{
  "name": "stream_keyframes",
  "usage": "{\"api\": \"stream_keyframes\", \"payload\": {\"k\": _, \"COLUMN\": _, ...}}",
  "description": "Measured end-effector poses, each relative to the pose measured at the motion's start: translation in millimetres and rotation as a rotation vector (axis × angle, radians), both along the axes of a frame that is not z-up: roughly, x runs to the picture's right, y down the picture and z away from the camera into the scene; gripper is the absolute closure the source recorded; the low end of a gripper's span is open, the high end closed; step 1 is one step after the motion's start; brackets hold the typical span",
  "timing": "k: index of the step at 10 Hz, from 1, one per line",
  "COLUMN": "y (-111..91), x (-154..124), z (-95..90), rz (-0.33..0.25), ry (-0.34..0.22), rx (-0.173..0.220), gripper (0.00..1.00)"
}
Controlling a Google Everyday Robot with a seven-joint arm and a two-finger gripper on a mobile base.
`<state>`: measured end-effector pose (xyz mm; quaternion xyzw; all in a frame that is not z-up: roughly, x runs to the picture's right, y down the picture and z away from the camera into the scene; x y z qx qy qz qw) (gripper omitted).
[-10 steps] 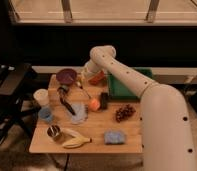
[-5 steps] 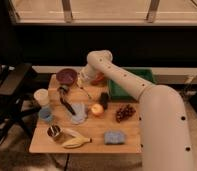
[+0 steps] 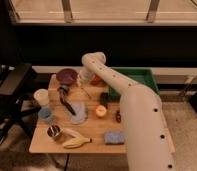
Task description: Place fork in plastic cup
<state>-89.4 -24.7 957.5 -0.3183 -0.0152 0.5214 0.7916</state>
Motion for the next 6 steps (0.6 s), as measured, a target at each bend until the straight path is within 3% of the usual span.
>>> {"api": "stream_keyframes", "payload": {"k": 1, "y": 1, "x": -1, "z": 10.1, "rz": -0.015, "ry": 0.011, "rx": -0.005, "gripper": 0.21}}
{"api": "stream_keyframes", "payload": {"k": 6, "y": 8, "x": -4, "z": 30.2, "rz": -0.050, "ry": 0.038, "rx": -0.032, "gripper": 0.20}}
